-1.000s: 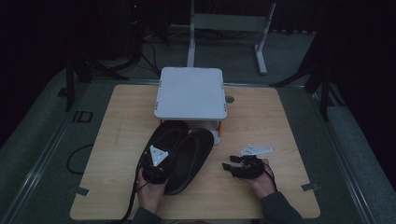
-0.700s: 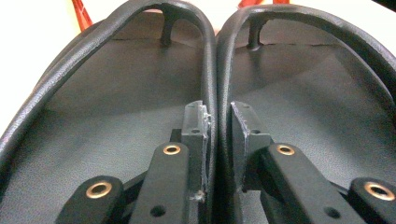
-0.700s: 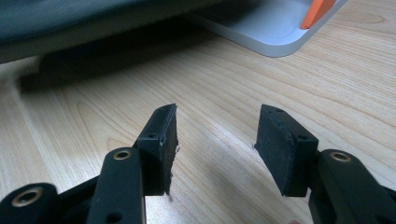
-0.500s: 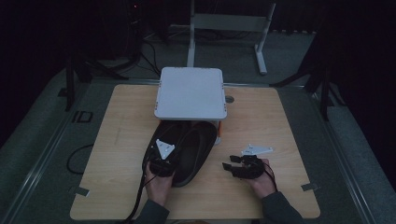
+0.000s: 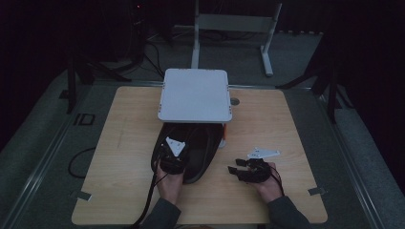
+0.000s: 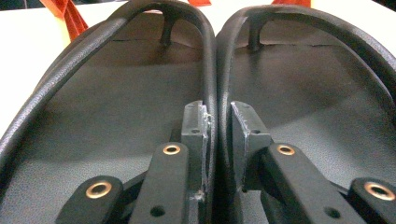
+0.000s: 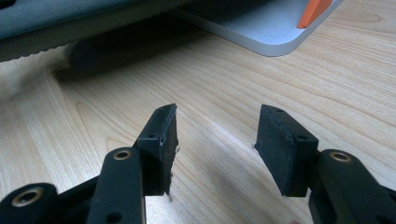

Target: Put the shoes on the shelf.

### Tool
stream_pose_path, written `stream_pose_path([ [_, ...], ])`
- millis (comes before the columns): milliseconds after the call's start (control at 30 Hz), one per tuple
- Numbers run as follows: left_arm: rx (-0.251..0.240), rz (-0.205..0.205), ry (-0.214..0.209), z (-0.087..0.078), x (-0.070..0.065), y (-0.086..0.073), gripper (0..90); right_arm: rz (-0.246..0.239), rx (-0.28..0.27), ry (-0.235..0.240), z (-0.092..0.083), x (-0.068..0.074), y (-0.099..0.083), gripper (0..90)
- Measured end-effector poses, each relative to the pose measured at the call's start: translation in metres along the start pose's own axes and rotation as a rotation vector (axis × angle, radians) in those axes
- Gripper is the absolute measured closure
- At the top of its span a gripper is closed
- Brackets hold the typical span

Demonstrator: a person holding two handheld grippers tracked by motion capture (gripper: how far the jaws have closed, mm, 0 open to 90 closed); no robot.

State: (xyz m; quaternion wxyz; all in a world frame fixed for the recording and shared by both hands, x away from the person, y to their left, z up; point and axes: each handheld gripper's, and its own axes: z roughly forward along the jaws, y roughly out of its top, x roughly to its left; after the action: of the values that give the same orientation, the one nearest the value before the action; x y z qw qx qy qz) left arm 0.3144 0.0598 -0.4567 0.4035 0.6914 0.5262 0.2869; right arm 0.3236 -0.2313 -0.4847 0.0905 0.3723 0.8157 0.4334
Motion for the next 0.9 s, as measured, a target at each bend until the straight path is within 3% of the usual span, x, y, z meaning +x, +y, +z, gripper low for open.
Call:
stream_pose_path([
  [200,-0.014,-0.006,0.03,0.007,-0.006,0.007,76.9,0.0,0.001,0.0,0.0,0.0,0.0,47.6],
  [900,-0.021,-0.041,0.056,0.029,-0.007,0.028,76.7,0.009,0.003,0.002,0.0,-0.002,-0.001,47.6],
])
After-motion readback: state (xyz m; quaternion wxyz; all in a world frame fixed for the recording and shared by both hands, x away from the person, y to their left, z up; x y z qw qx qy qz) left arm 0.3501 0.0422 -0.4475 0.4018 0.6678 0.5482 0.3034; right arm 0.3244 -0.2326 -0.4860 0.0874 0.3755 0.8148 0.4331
